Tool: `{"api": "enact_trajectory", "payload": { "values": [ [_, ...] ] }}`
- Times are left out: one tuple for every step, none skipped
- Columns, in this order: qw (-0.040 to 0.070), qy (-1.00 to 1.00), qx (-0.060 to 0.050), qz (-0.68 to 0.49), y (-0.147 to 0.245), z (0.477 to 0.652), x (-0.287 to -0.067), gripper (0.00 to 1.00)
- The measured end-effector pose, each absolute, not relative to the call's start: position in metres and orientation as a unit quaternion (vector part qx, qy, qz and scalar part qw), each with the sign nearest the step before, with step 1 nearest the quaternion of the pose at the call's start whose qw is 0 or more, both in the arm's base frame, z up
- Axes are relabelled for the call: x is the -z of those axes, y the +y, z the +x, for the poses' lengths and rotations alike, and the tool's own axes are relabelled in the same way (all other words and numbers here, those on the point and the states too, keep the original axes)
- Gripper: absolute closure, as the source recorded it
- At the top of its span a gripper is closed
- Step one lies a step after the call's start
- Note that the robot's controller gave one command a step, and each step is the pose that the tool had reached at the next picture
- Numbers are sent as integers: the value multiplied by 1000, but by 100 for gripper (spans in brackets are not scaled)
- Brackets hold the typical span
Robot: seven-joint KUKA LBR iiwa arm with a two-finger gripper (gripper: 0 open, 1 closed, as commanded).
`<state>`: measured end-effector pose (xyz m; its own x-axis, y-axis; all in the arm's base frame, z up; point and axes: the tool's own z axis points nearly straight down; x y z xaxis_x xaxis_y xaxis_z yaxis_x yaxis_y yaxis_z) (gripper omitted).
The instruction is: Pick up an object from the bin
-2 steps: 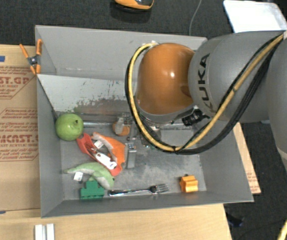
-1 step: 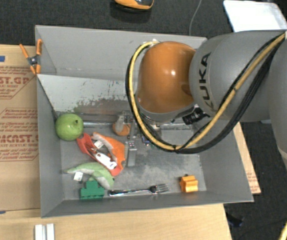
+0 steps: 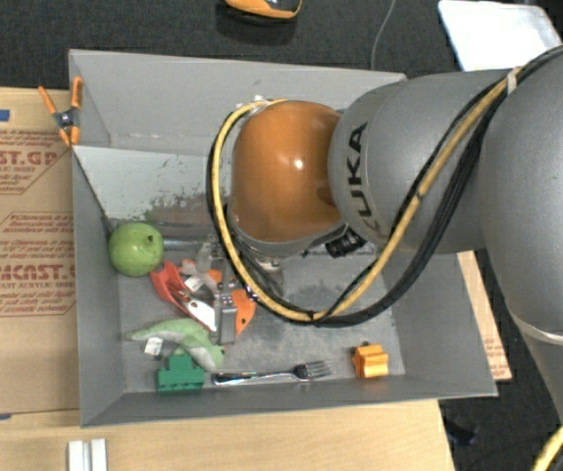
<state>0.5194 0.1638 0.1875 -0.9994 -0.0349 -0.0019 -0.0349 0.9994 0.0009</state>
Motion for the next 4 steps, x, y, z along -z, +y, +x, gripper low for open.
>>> {"api": "enact_trajectory", "payload": {
  "values": [
    [4, 999, -1, -42, 212, 543, -148, 0],
    [2, 979, -2, -205, 213, 522, -85, 100],
    [2, 979, -2, -205, 213, 522, -85, 100],
    [1, 976, -2, -217, 214, 522, -160, 100]
  ]
}}
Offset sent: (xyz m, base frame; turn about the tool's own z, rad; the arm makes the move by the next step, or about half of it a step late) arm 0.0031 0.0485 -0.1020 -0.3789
